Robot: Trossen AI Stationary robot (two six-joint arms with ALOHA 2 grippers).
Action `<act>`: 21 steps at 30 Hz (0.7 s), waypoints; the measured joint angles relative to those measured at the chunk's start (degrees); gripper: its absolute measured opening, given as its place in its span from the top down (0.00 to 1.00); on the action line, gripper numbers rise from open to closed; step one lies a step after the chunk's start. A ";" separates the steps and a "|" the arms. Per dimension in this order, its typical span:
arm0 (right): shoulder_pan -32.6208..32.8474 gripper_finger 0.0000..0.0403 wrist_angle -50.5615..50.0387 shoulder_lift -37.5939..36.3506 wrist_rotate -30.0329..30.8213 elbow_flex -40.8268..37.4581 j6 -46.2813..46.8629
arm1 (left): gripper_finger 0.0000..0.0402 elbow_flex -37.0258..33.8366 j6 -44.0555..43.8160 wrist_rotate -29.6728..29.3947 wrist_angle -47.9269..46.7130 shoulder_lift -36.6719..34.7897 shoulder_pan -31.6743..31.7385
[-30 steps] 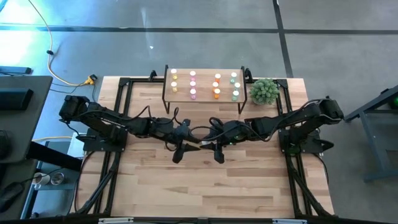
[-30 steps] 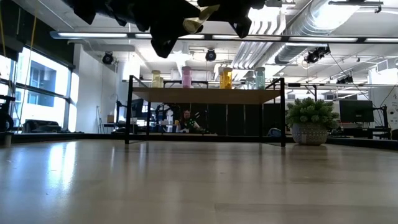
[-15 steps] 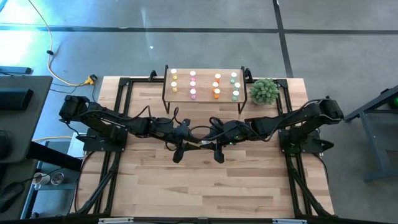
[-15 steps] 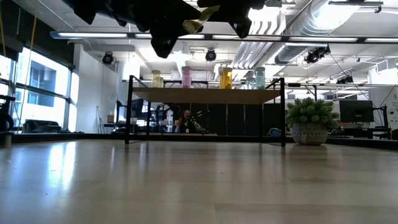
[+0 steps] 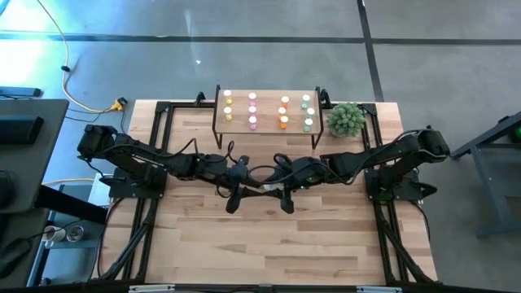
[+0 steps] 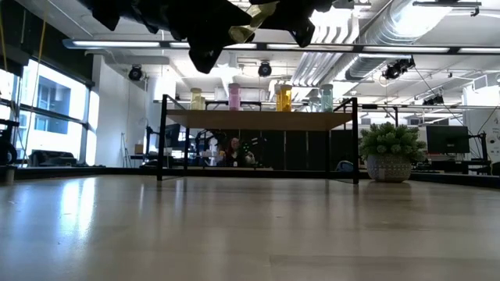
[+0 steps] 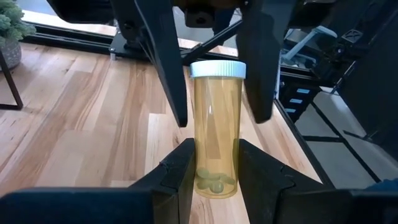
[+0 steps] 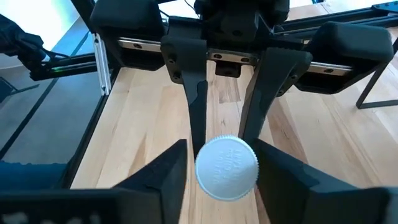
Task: Pick and place medicine bottles onto shelf by color
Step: Put the yellow pill bottle on the shelf aligned with the other yellow pill bottles
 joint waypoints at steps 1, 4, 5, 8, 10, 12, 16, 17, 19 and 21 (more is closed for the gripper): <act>0.00 0.57 0.02 -0.02 0.00 0.00 0.00 | 0.76 0.00 0.00 -0.05 0.00 0.00 0.00; 0.00 0.53 -0.01 -0.07 -0.03 0.00 0.02 | 0.76 0.00 0.00 -1.02 0.06 0.00 0.00; 0.00 0.52 -0.08 -0.23 -0.04 0.00 0.03 | 0.76 0.00 0.00 -1.19 0.06 0.00 0.00; 0.00 0.51 -0.09 -1.18 0.04 0.00 -0.10 | 0.76 0.00 0.00 -2.29 0.26 0.00 0.00; -0.01 0.51 -0.02 -2.11 1.42 -0.02 -0.44 | 0.76 0.00 0.00 -3.06 0.11 0.00 0.00; 0.00 0.51 -0.15 -3.28 3.65 -0.02 -1.14 | 0.76 0.00 0.00 -4.05 0.47 0.00 0.00; 0.00 0.51 0.14 -5.37 6.90 -0.02 -3.66 | 0.76 0.00 0.11 -4.99 0.96 0.00 0.11; 0.00 0.51 0.40 -5.92 7.80 -0.02 -4.39 | 0.76 0.00 0.61 -5.76 1.08 0.00 0.09; 0.00 0.51 0.93 -6.96 10.19 -0.02 -6.28 | 0.76 0.00 1.96 -7.70 1.24 0.00 0.09; 0.00 0.51 1.66 -7.83 13.59 -0.02 -8.16 | 0.76 0.00 3.27 -9.92 1.66 0.00 0.09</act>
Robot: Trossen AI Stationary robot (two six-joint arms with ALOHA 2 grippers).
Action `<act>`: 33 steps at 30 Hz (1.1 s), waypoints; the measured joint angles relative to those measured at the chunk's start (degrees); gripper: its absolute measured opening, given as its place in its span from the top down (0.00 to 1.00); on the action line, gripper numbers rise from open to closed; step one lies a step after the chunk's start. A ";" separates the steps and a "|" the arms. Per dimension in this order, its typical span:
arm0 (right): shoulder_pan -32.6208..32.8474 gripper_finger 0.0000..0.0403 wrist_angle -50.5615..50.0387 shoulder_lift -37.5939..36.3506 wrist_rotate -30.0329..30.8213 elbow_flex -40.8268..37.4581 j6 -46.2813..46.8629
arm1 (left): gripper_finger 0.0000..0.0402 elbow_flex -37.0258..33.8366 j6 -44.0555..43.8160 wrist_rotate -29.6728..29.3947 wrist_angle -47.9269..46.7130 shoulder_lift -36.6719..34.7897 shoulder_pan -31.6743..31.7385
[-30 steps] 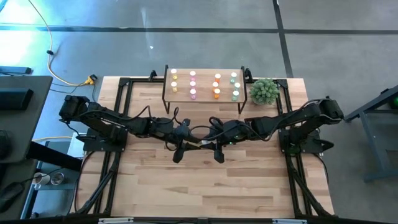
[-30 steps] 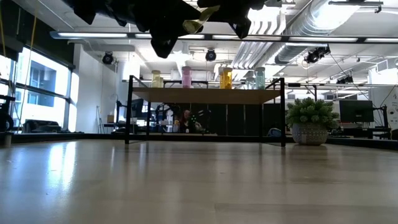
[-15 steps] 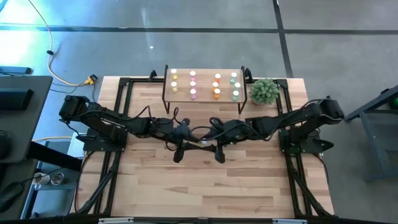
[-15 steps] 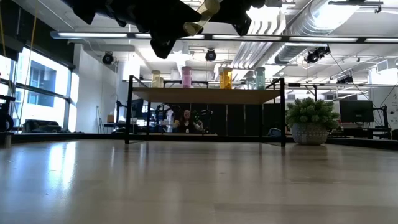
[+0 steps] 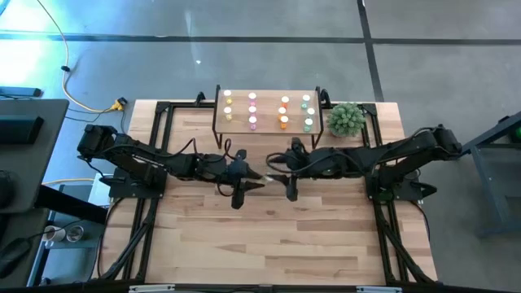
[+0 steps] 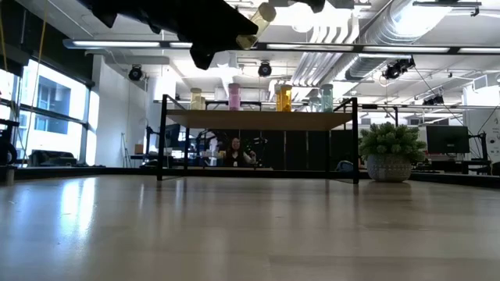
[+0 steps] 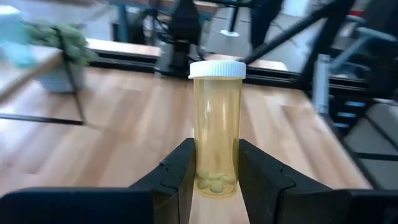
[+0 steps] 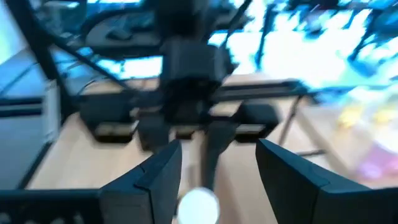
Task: Pick and place medicine bottles onto shelf by color
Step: Put the yellow pill bottle on the shelf aligned with the other yellow pill bottles
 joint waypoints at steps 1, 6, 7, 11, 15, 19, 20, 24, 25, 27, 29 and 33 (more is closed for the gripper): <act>-0.07 0.51 0.81 -0.37 1.65 0.00 -1.07 | 0.76 0.00 0.65 -1.42 0.18 0.00 0.00; -2.11 0.51 5.33 -0.72 2.62 0.00 -6.34 | 0.76 -0.04 1.85 -10.82 0.32 -1.82 0.00; -2.83 0.51 6.24 -0.72 1.98 0.00 -6.92 | 0.76 -0.04 2.48 -12.71 0.35 -2.43 0.00; -5.85 0.51 9.65 -0.65 1.82 0.00 -7.92 | 0.76 -0.04 4.52 -19.29 0.09 -5.18 0.00; -8.16 0.51 14.12 -0.63 1.40 0.00 -9.41 | 0.76 -1.08 5.44 -25.07 -0.77 -8.96 -0.02; -9.42 0.51 17.41 -0.63 -0.65 0.00 -10.55 | 0.76 -4.98 3.91 -30.54 -0.93 -13.68 -0.09; -9.61 0.51 18.21 -0.48 -1.50 0.00 -10.96 | 0.76 -6.25 3.00 -31.61 -0.77 -15.00 -0.09; -10.18 0.51 22.57 1.92 -3.35 0.00 -11.32 | 0.76 -12.39 1.01 -33.31 2.30 -19.71 -0.09; -10.22 0.51 23.48 2.64 -3.42 0.00 -11.32 | 0.76 -14.01 0.77 -33.24 3.70 -20.68 -0.09; -10.50 0.51 25.65 4.07 -3.45 0.00 -11.32 | 0.76 -16.80 1.34 -33.16 7.12 -22.12 -0.12; -10.55 0.51 27.28 5.39 -3.43 0.00 -11.18 | 0.76 -19.38 1.65 -33.14 9.95 -23.33 -0.29; -10.57 0.51 30.54 7.96 -3.92 0.00 -9.90 | 0.76 -24.01 2.83 -33.10 16.27 -24.70 -0.50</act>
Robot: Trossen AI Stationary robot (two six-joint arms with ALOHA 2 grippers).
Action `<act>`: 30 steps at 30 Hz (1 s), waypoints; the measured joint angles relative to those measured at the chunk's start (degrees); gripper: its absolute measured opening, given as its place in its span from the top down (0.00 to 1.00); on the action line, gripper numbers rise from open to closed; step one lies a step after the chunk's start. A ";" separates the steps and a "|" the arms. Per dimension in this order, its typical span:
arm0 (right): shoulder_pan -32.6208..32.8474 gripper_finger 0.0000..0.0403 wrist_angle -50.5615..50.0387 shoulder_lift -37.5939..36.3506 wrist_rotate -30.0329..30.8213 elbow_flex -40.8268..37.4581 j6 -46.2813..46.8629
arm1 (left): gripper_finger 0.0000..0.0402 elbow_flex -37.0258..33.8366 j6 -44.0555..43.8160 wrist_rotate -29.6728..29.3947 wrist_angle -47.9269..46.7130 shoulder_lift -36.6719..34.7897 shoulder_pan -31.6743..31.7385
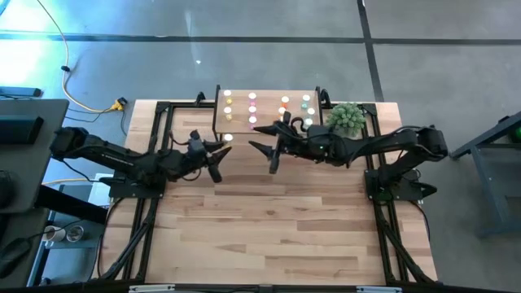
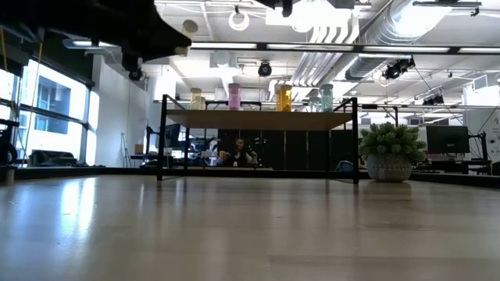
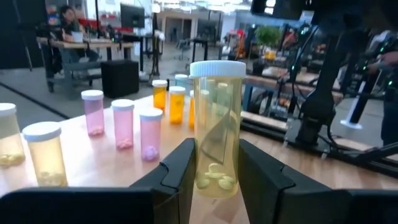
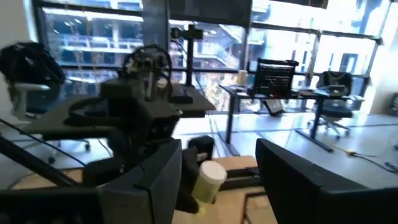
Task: Pick and place medicine bottles onto shelf by color
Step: Put the yellow pill bottle on the shelf aligned with the other yellow pill bottles
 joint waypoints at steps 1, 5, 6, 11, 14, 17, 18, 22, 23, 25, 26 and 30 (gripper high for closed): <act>-0.04 0.51 1.14 0.73 -0.75 0.00 0.14 | 0.76 -1.17 0.51 0.11 2.02 -0.12 0.00; -0.05 0.51 6.64 4.75 -4.06 -0.02 0.05 | 0.76 -4.87 3.46 0.12 8.82 -0.11 0.00; -0.16 0.51 8.46 5.68 -4.49 -0.02 -0.09 | 0.76 -5.61 4.31 0.11 9.99 -0.11 0.00; -1.45 0.51 15.32 10.34 -5.17 -0.02 0.10 | 0.76 -6.72 8.39 0.13 11.44 -0.11 0.17; -2.53 0.51 19.01 12.91 -7.91 -0.02 1.76 | 0.76 -6.72 11.15 0.76 11.79 -0.11 0.17; -3.21 0.51 21.31 14.72 -9.67 -0.02 3.18 | 0.76 -6.72 11.92 1.66 12.49 -0.11 0.17; -3.31 0.51 21.34 15.00 -9.70 -0.02 3.15 | 0.76 -6.72 11.94 1.66 12.60 -0.11 0.17; -3.44 0.51 21.15 15.14 -9.73 0.39 1.54 | 0.76 -6.74 12.39 1.66 12.61 -0.11 0.17; -3.49 0.51 20.14 15.18 -9.73 1.17 1.12 | 0.76 -6.74 12.89 1.64 12.61 -0.11 0.17; -3.64 0.51 17.45 15.21 -9.74 3.34 -0.34 | 0.76 -6.74 13.85 1.64 12.61 -0.11 0.17; -3.81 0.51 15.16 15.19 -9.75 4.81 -1.30 | 0.76 -6.74 14.20 1.64 12.63 -0.11 0.17; -5.03 0.51 3.95 15.38 -9.78 10.43 -3.32 | 0.76 -6.74 14.34 1.61 12.65 -0.09 0.58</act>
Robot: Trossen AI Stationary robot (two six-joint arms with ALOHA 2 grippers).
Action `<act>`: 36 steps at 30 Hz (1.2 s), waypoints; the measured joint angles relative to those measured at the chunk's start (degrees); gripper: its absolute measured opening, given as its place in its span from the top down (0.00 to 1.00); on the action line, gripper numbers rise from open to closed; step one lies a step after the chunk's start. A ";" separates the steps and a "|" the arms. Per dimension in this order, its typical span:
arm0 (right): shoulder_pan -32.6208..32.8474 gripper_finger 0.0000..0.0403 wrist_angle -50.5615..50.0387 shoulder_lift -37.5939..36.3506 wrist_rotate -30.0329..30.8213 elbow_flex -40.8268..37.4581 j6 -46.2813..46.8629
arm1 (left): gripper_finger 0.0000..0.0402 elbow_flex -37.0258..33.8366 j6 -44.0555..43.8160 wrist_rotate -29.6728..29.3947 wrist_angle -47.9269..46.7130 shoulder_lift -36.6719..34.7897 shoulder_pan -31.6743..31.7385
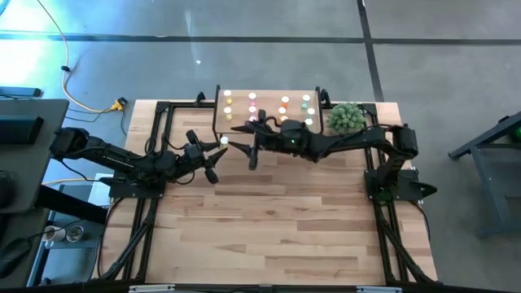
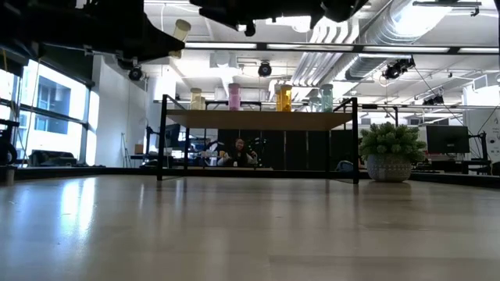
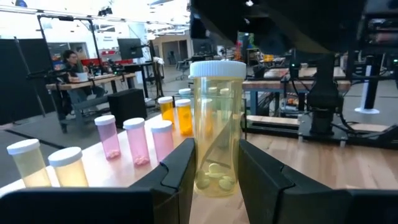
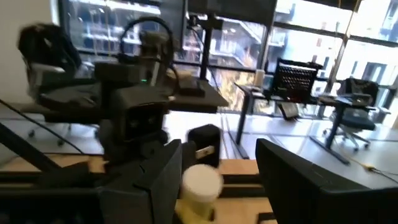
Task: Pick and place medicine bottles onto shelf by color
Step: Put the yellow pill bottle on the shelf aligned with the other yellow pill bottles
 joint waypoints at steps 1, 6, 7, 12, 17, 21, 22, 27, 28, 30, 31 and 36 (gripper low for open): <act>-0.26 0.51 -1.54 0.20 0.00 1.26 -0.23 | 0.76 0.00 0.00 -0.01 0.00 0.00 0.30; -1.44 0.51 -5.66 0.21 -0.01 3.90 -0.93 | 0.76 0.00 0.13 -0.01 0.00 0.00 2.72; -1.76 0.51 -5.88 0.21 -0.44 3.99 -0.86 | 0.76 0.00 0.13 0.03 0.00 0.00 3.38; -4.15 0.51 -5.19 0.23 -6.90 4.22 1.00 | 0.76 0.00 0.04 1.07 0.00 0.00 6.84; -5.84 0.51 -1.00 0.35 -7.90 4.26 1.92 | 0.76 0.00 -0.18 3.74 -0.01 0.00 8.57; -6.36 0.51 2.86 2.31 -8.05 4.58 1.92 | 0.76 0.00 -0.92 4.33 -0.19 0.00 8.67; -6.54 0.51 2.58 2.98 -8.17 5.01 2.03 | 0.76 -0.02 -0.94 4.33 -0.39 0.02 8.67; -6.53 0.51 -0.12 6.46 -9.92 7.83 2.47 | 0.76 -0.02 -0.94 4.36 -0.77 0.02 8.67; -6.50 0.51 -1.08 6.86 -9.92 8.18 2.40 | 0.76 -0.02 -0.93 4.34 -0.85 0.02 8.67; -6.50 0.51 -2.70 7.38 -9.92 8.72 2.43 | 0.76 -0.02 -0.94 4.36 -0.89 0.02 8.67; -6.50 0.51 -3.43 7.40 -9.92 8.72 2.56 | 0.76 -0.02 -0.94 4.36 -0.87 0.02 8.67; -6.50 0.51 -5.42 7.44 -9.92 8.72 3.45 | 0.76 -0.02 -0.92 4.37 -0.85 0.02 8.67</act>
